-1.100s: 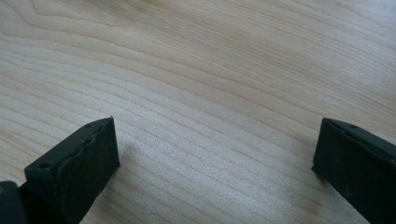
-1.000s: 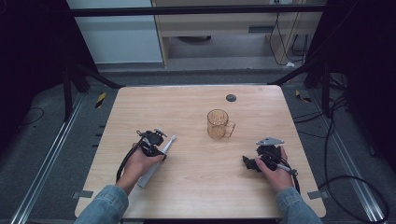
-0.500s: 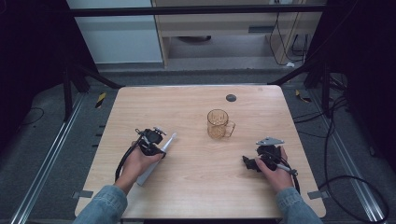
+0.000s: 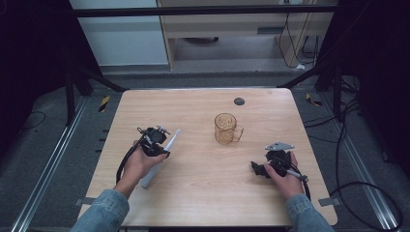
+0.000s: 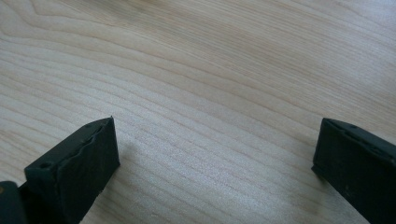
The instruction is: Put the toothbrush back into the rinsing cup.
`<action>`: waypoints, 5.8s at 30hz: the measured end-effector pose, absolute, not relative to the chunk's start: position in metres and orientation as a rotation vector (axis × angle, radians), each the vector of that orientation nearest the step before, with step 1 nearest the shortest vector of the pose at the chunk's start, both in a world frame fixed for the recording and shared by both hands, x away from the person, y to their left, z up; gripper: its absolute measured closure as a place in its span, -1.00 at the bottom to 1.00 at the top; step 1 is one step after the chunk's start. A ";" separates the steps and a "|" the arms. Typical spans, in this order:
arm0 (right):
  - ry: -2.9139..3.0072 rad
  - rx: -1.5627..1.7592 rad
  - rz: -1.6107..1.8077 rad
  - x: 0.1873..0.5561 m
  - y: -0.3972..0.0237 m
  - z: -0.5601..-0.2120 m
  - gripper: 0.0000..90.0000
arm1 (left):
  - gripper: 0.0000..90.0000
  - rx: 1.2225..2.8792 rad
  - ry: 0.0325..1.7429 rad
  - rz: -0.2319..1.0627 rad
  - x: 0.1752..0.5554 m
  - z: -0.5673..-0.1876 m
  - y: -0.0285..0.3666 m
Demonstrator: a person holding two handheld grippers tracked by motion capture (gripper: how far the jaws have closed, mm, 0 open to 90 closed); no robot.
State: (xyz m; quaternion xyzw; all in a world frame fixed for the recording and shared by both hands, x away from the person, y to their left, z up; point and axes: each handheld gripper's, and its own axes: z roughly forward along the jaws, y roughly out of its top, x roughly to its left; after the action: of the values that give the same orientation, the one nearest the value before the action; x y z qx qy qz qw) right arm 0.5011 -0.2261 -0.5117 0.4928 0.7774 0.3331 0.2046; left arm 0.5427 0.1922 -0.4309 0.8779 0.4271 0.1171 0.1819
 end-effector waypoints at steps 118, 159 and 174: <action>2.167 1.358 0.921 0.502 -0.227 -0.512 -0.99 | 0.51 2.092 0.751 0.529 0.605 -0.303 0.071; 2.168 1.371 0.924 0.501 -0.226 -0.512 -0.99 | 0.51 2.017 0.689 0.537 0.593 -0.298 0.042; 2.168 1.368 0.924 0.501 -0.226 -0.512 -0.99 | 0.51 2.012 0.675 0.509 0.599 -0.312 0.030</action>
State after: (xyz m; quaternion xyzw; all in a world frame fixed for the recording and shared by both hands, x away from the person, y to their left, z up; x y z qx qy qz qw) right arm 0.5011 -0.2263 -0.5118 0.4912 0.7783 0.3319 0.2069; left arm 0.5995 0.0300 -0.3123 0.8180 0.2745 0.2067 0.4612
